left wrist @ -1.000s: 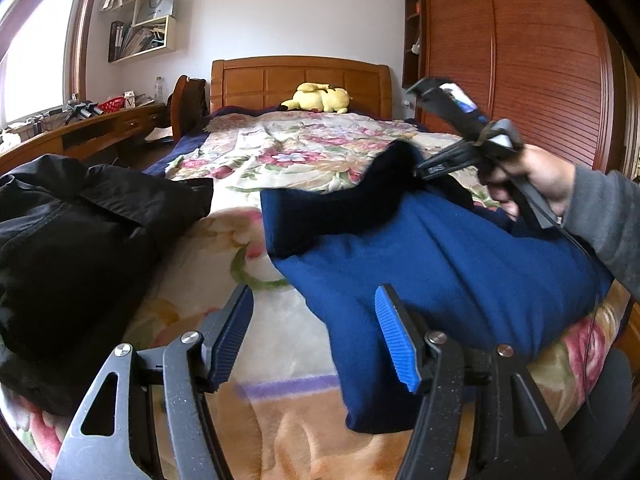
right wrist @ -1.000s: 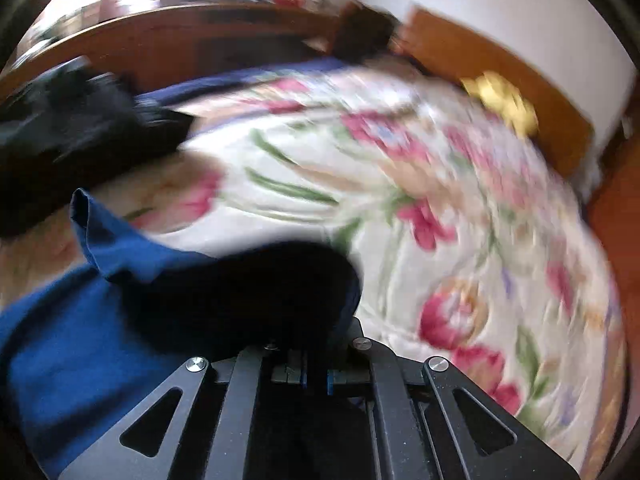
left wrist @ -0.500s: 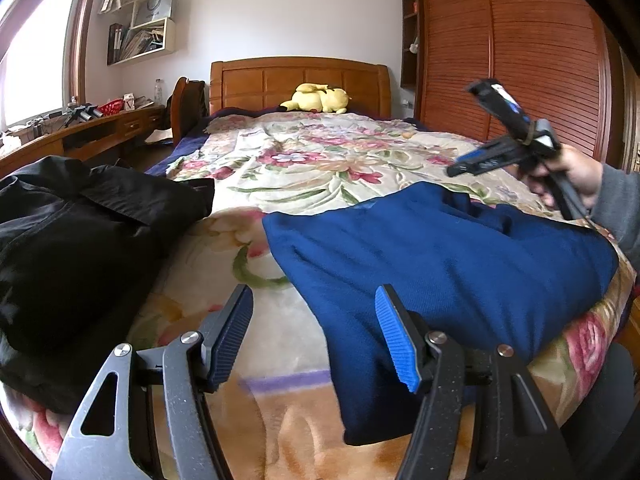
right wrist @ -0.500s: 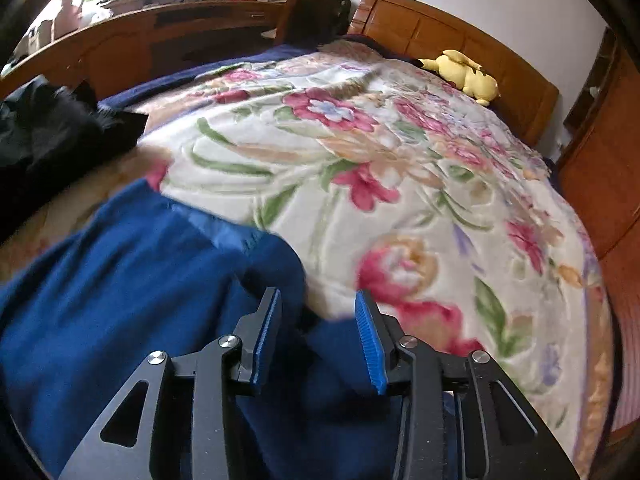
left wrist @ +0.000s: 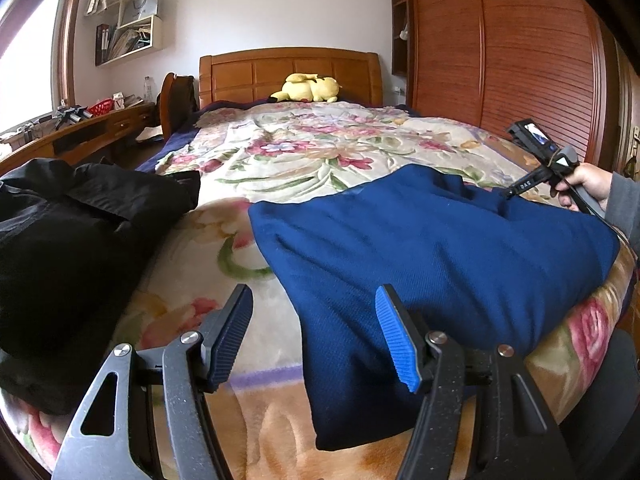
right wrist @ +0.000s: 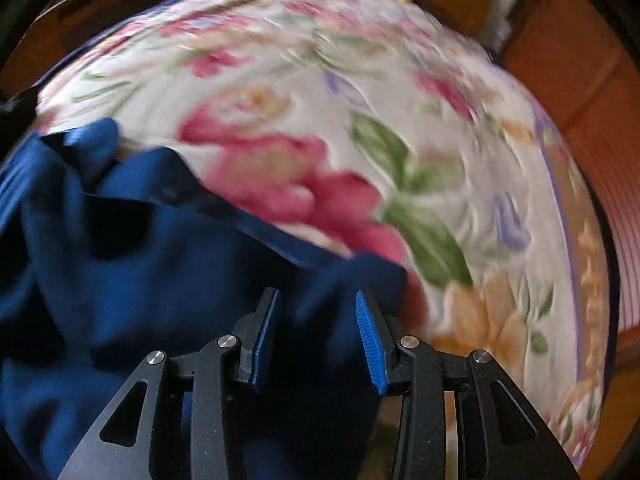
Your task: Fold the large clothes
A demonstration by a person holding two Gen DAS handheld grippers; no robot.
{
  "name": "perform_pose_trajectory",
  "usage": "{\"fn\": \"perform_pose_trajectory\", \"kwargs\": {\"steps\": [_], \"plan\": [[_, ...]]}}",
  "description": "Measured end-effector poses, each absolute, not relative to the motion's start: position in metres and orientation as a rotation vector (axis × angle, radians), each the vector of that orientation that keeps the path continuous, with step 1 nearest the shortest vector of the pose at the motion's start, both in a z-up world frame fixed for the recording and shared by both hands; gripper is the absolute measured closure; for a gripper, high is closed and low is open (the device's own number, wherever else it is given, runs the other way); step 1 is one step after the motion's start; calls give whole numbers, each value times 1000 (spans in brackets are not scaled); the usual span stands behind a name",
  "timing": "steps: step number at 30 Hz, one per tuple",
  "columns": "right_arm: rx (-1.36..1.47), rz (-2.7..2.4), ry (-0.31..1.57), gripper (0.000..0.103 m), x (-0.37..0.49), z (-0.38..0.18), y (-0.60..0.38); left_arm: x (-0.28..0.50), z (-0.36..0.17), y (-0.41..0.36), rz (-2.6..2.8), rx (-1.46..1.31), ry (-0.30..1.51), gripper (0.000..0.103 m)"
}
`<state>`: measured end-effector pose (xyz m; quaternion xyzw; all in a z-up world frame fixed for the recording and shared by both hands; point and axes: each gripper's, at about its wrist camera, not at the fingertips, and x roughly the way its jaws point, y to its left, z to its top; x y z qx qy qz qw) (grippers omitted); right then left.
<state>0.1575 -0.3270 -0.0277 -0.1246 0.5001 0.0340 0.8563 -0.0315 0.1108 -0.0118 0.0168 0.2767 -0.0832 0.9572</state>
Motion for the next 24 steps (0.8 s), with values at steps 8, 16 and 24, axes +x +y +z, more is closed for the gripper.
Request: {"fn": "perform_pose_trajectory", "kwargs": {"steps": [8, 16, 24], "plan": [[-74, 134, 1062, 69, 173, -46, -357, -30, -14, 111, -169, 38, 569, 38], [-159, 25, 797, 102, 142, -1, -355, -31, -14, 114, -158, 34, 555, 38], [-92, -16, 781, 102, 127, 7, -373, -48, 7, 100, -141, 60, 485, 38]]}}
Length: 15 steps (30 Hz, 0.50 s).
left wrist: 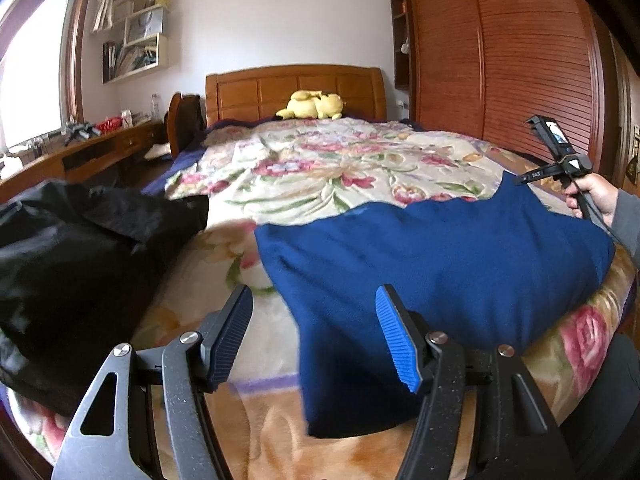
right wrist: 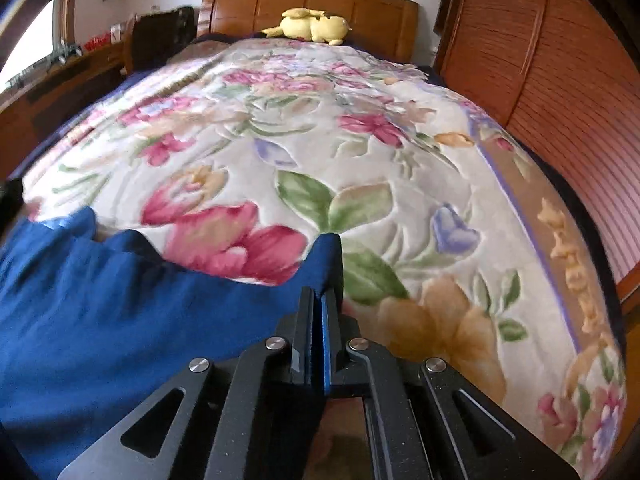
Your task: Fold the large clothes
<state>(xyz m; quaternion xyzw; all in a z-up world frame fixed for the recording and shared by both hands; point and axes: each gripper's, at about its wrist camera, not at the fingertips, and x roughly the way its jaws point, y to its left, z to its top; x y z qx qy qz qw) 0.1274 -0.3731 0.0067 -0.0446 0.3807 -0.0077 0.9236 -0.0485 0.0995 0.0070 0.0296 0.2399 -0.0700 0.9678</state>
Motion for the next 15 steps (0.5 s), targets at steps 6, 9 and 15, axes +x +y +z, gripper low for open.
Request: {"fn": "perform_pose_trajectory", "kwargs": {"steps": [6, 9, 15], "plan": [[-93, 47, 709, 53, 47, 33, -361, -60, 16, 77, -170, 57, 454, 37], [-78, 98, 693, 37, -2, 38, -351, -63, 15, 67, -193, 49, 455, 37], [-53, 101, 687, 34, -71, 20, -351, -63, 7, 45, -245, 53, 480, 37]]}}
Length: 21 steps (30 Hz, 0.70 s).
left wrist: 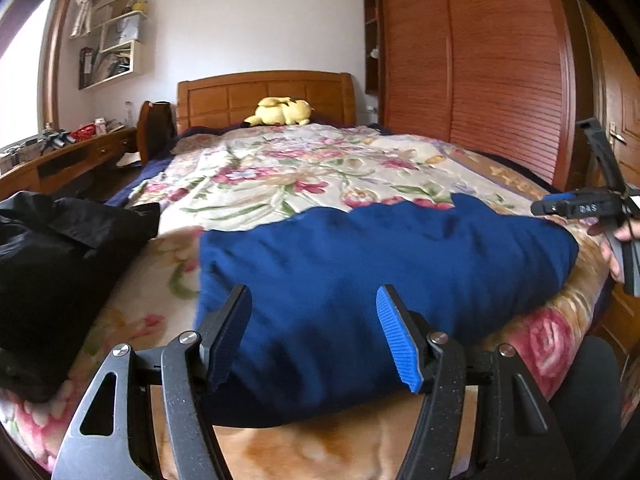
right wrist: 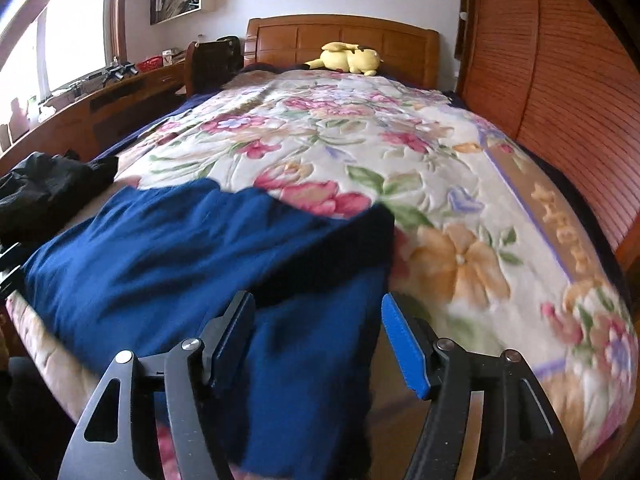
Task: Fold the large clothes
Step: 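Grasp the folded bundle edge with the right gripper and tuck it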
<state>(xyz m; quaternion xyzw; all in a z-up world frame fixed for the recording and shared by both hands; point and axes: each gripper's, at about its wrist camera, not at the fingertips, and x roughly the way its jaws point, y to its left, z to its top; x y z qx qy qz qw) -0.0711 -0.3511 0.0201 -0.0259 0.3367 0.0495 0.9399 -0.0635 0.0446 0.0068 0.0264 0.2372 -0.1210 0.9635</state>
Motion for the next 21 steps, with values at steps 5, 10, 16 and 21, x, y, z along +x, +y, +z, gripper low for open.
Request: {"fn": "perform_pose_trajectory", "kwargs": {"steps": [5, 10, 16, 21], "plan": [[-27, 8, 700, 32, -97, 4, -359, -61, -1, 33, -268, 57, 495, 37], [52, 14, 719, 29, -97, -7, -368, -54, -13, 23, -271, 81, 533, 37], [75, 35, 741, 24, -89, -19, -359, -57, -18, 12, -288, 106, 535, 37], [129, 48, 740, 24, -82, -34, -358, -56, -18, 3, -306, 99, 537, 37]]}}
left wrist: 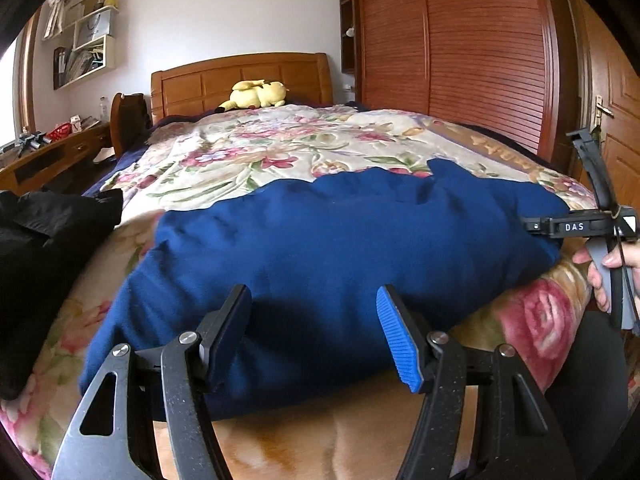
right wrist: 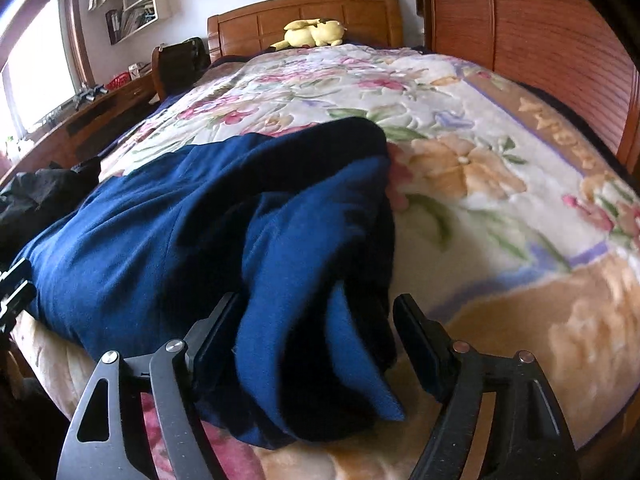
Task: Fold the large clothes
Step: 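Grasp the folded bundle edge with the right gripper and tuck it, then grasp the navy bundle with the right gripper and lift it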
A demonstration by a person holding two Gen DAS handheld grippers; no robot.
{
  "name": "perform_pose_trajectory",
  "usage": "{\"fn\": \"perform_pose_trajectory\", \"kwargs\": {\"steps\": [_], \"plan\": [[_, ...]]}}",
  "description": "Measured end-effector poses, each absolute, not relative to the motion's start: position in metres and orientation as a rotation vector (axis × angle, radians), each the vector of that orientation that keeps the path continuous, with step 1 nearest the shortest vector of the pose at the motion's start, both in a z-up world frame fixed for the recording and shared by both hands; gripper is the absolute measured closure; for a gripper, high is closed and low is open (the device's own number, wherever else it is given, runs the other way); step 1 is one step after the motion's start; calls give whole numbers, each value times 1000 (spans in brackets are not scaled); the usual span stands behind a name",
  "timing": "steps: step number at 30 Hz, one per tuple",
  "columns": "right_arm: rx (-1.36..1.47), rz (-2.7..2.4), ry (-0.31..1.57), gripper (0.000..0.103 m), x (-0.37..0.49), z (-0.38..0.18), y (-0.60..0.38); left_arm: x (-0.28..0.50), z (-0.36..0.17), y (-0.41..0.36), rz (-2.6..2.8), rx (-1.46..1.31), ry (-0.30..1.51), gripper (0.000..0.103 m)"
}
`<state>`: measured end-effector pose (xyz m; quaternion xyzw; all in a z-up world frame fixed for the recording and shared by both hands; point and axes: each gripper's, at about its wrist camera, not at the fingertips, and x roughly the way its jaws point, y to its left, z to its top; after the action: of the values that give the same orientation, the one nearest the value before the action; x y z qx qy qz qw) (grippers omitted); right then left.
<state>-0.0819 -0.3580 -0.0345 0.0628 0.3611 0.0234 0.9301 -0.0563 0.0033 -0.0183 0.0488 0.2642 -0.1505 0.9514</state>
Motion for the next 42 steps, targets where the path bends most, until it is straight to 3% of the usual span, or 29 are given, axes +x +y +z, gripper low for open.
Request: {"fn": "perform_pose_trajectory", "kwargs": {"steps": [11, 19, 23, 26, 33, 42], "plan": [[210, 112, 748, 25, -83, -45, -362, -38, -34, -19, -332, 125, 606, 36], [226, 172, 759, 48, -81, -45, -359, -32, -44, -18, -357, 101, 659, 36], [246, 211, 740, 71, -84, -41, -363, -34, -43, -18, -355, 103, 654, 36], [234, 214, 703, 75, -89, -28, -361, -35, -41, -15, -355, 104, 651, 36], [188, 249, 590, 78, -88, 23, -344, -51, -22, 8, -338, 71, 599, 36], [64, 383, 482, 79, -56, 84, -262, -79, 34, 90, -194, -7, 471, 36]]}}
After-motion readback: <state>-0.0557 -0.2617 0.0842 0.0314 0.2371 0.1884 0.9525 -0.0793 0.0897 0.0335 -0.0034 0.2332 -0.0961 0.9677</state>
